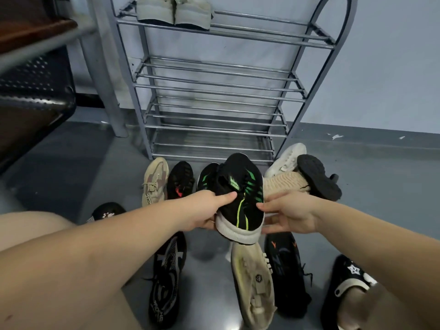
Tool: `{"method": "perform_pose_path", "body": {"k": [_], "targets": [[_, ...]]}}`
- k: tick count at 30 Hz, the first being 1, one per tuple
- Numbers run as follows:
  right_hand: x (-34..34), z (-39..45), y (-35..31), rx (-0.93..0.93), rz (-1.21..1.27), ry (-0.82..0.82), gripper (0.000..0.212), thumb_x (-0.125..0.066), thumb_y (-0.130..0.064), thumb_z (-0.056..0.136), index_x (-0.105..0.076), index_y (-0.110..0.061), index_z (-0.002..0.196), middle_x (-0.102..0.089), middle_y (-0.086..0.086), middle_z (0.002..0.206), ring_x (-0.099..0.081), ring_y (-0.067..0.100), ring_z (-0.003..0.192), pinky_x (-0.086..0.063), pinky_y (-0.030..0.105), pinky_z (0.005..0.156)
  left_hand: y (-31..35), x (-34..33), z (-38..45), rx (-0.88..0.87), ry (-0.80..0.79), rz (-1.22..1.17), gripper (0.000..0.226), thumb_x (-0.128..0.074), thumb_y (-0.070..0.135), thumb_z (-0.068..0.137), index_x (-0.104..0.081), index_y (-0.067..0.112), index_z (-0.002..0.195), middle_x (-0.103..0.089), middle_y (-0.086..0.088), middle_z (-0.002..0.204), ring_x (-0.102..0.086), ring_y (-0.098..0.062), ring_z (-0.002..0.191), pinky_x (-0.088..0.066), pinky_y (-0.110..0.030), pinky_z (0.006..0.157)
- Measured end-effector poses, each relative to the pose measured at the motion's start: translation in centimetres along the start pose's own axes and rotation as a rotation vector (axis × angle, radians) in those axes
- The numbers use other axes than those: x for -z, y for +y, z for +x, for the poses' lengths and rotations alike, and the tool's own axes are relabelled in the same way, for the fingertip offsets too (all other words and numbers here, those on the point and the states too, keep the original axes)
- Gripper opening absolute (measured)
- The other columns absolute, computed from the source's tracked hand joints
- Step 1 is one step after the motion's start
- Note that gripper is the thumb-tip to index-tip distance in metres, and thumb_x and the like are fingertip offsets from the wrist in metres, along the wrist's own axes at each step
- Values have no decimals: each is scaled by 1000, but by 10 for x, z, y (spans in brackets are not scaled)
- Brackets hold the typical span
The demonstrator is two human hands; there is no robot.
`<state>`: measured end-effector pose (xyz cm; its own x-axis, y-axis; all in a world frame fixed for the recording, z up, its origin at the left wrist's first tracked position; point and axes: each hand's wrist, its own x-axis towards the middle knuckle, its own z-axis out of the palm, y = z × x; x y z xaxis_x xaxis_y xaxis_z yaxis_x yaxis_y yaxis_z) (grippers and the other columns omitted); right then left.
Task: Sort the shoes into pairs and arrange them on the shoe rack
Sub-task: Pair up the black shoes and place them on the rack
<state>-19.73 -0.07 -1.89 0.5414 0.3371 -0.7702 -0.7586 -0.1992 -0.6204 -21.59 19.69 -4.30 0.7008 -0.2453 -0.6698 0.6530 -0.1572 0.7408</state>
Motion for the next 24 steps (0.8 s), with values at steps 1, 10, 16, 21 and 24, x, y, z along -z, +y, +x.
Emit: {"method": "perform_pose_path", "body": {"k": [1, 10, 16, 21, 24], "targets": [[-5, 5, 4, 10, 12, -11, 17, -51, -7, 94, -62, -8, 107, -68, 6, 100, -64, 21, 91, -58, 35, 78, -3, 4, -2, 3, 15, 1, 34, -55, 40, 92, -62, 15, 113, -70, -2, 110, -65, -19, 102, -54, -34, 87], [-24, 40, 12, 98, 74, -83, 12, -57, -22, 93, -61, -20, 104, -67, 0, 95, -65, 18, 85, -59, 34, 74, 5, 28, 4, -11, 112, -84, 19, -55, 30, 93, -61, 17, 106, -68, 2, 99, -62, -11, 86, -50, -23, 73], [3, 68, 18, 69, 62, -20, 5, -59, -15, 92, -63, -17, 94, -68, 1, 98, -64, 21, 91, -56, 36, 78, -11, 20, 45, 28, 60, -142, 30, -55, 31, 93, -58, 14, 118, -67, -1, 112, -63, -14, 93, -52, -28, 83], [20, 105, 32, 16, 33, -17, 21, -58, -13, 92, -61, -15, 113, -68, 2, 101, -64, 22, 93, -56, 38, 81, -37, 24, 85, 99, 44, -151, 38, -57, 32, 92, -56, 14, 125, -66, -3, 119, -64, -18, 98, -53, -34, 88], [28, 132, 37, 16, 49, -14, 30, -58, -12, 92, -59, -15, 122, -68, 2, 104, -64, 22, 95, -55, 39, 85, -46, 30, 111, 138, 57, -172, 39, -60, 34, 90, -58, 14, 123, -67, -3, 118, -64, -20, 106, -52, -36, 92]]}}
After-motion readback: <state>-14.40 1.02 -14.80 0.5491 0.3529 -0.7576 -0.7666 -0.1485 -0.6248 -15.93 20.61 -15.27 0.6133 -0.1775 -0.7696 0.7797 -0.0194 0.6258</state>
